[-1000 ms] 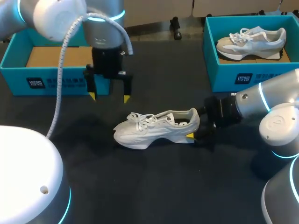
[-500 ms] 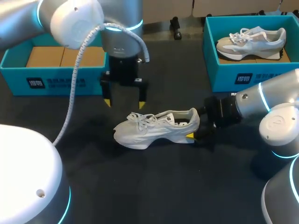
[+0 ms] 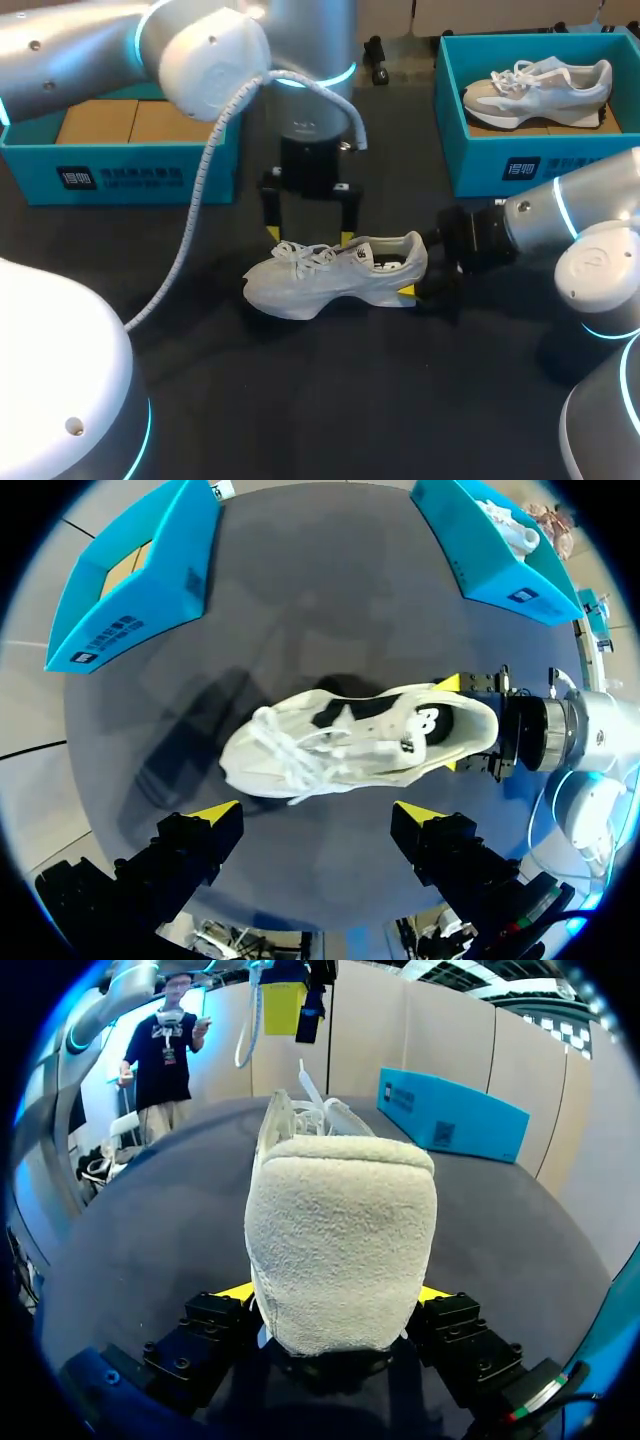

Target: Take the shoe out of the shoebox, open the shoe tongue, remove and reinsert the insole, then place the shoe into the shoebox

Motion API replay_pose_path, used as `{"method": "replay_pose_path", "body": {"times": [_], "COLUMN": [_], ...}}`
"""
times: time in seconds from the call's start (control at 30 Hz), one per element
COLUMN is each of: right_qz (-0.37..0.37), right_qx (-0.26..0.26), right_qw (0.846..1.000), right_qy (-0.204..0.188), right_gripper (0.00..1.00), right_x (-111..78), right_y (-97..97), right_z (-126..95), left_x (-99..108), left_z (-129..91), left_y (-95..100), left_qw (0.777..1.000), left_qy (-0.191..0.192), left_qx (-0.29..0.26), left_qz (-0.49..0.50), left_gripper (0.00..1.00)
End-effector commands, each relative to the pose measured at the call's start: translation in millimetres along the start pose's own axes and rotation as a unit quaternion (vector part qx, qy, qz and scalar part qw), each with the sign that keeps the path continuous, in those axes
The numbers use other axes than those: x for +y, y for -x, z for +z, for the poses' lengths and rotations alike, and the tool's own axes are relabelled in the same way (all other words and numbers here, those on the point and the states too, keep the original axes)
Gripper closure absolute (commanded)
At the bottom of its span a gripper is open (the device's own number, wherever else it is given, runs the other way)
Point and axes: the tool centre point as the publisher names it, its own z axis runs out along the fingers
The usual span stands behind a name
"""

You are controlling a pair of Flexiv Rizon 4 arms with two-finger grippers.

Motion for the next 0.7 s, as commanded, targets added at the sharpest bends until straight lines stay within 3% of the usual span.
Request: {"method": "replay_pose_path", "body": {"times": [0.03, 0.17, 0.47, 0.5, 0.7], "right_qz": [0.000, 0.000, 0.000, 0.000, 0.000], "right_qx": [-0.002, -0.002, -0.002, -0.002, -0.002], "right_qw": [1.000, 1.000, 1.000, 1.000, 1.000], "right_qy": [-0.002, -0.002, -0.002, -0.002, -0.002], "right_gripper": [1.00, 1.00, 1.00, 1.00, 1.00], "right_x": [0.1, 0.1, 0.1, 0.1, 0.1], "right_y": [1.3, 1.3, 1.3, 1.3, 1.3], "right_z": [6, 6, 6, 6, 6], "left_x": [-9, -14, -15, -30, -38], "left_z": [11, 14, 15, 25, 36], "left_y": [-18.4, -27.9, -28.7, -51.4, -61.9], "left_qw": [1.000, 1.000, 1.000, 1.000, 1.000], "left_qy": [0.000, -0.007, -0.007, -0.017, -0.023], "left_qx": [-0.001, 0.002, 0.002, 0.009, 0.009], "left_qz": [0.008, 0.006, 0.006, 0.010, 0.013], "left_gripper": [0.00, 0.00, 0.00, 0.00, 0.00]}}
